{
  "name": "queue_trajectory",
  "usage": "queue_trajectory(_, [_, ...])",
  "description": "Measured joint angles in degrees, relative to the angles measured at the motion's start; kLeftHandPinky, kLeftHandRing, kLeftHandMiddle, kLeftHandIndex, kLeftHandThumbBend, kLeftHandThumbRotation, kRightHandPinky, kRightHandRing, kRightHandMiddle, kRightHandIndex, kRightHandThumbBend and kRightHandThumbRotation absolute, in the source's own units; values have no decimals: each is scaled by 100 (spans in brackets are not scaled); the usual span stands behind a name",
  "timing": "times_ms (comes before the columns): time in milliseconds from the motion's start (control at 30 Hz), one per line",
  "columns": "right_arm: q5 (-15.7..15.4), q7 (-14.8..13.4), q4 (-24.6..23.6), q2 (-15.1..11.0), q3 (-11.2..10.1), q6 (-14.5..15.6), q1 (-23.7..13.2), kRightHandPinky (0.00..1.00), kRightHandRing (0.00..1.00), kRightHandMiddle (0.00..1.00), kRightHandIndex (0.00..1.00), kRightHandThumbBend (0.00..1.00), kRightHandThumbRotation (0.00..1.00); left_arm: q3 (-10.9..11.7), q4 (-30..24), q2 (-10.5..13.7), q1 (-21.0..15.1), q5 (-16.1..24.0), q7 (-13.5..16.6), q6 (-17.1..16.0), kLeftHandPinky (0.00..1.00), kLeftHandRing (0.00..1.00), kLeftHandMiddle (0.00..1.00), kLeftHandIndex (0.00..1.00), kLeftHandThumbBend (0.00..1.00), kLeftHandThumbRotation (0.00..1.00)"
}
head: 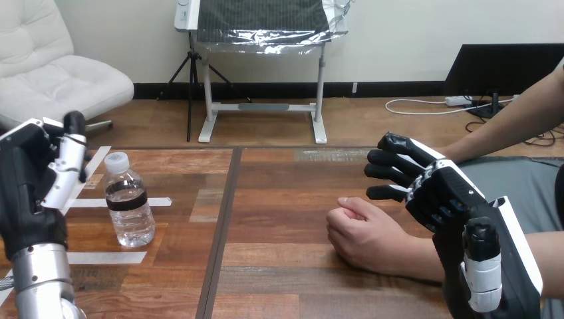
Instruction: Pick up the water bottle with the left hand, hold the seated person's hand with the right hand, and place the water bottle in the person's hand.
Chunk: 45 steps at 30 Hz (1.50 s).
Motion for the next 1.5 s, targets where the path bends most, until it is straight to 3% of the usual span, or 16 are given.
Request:
queue_trajectory(267, [0,-1,0,0,-1,1,1,69,78,79,81,89,96,28,-438,-59,140,-1295,-874,946,98,97,97,96,83,87])
queue_trajectory(467, [0,-1,0,0,-1,1,1,69,78,79,81,89,97,42,-600,-120,219,-1650,-1178,1238,100,100,99,99,84,91])
queue_trajectory(633, [1,-1,0,-2,-1,1,2,70,78,79,81,89,97,84,-662,-152,224,-1697,-1290,1333,100,100,100,100,84,91])
queue_trajectory(1500, [1,-3,0,-30,-5,4,1,70,78,79,82,89,97,260,-764,-176,224,-1663,-1291,1434,100,100,100,100,84,90])
